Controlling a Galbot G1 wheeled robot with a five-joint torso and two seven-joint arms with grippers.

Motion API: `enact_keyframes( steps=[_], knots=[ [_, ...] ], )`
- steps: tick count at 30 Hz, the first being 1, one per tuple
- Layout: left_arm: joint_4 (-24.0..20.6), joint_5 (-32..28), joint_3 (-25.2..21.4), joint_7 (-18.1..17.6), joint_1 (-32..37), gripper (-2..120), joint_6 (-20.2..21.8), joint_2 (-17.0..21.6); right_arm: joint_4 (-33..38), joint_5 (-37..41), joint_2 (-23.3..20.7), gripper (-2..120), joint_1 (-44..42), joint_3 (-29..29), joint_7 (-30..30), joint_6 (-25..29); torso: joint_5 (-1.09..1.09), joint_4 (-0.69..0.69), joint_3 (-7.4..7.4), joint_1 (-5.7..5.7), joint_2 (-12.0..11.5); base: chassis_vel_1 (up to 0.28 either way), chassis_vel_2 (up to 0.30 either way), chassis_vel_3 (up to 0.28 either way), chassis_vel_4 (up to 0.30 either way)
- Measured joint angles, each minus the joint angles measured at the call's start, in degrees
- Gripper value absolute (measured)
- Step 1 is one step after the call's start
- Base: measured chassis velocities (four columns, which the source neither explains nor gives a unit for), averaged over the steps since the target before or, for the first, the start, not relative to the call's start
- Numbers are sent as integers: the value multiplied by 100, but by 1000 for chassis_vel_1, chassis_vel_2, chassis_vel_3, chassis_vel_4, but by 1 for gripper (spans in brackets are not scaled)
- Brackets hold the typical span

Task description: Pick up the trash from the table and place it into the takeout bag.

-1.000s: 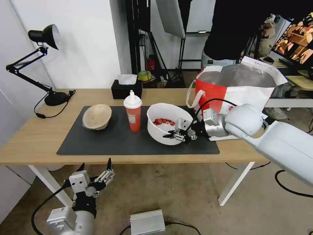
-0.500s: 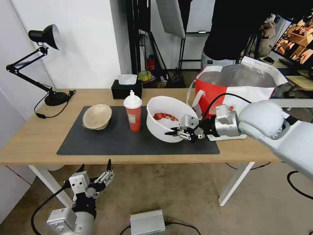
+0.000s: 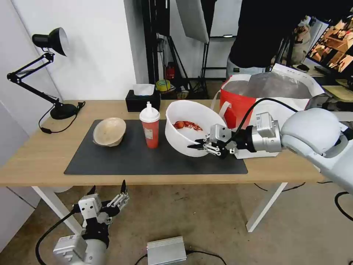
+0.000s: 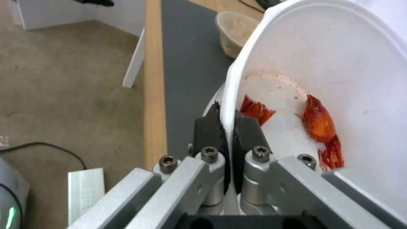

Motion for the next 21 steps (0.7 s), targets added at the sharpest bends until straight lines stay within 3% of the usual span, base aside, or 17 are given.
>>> enact_keyframes(
  steps=[21],
  knots=[
    [0, 36, 85, 6, -7, 100, -10, -38, -31, 537, -147, 0, 339, 281, 236, -53, 0, 0, 0, 0, 0, 0, 0, 0, 0]
  ],
)
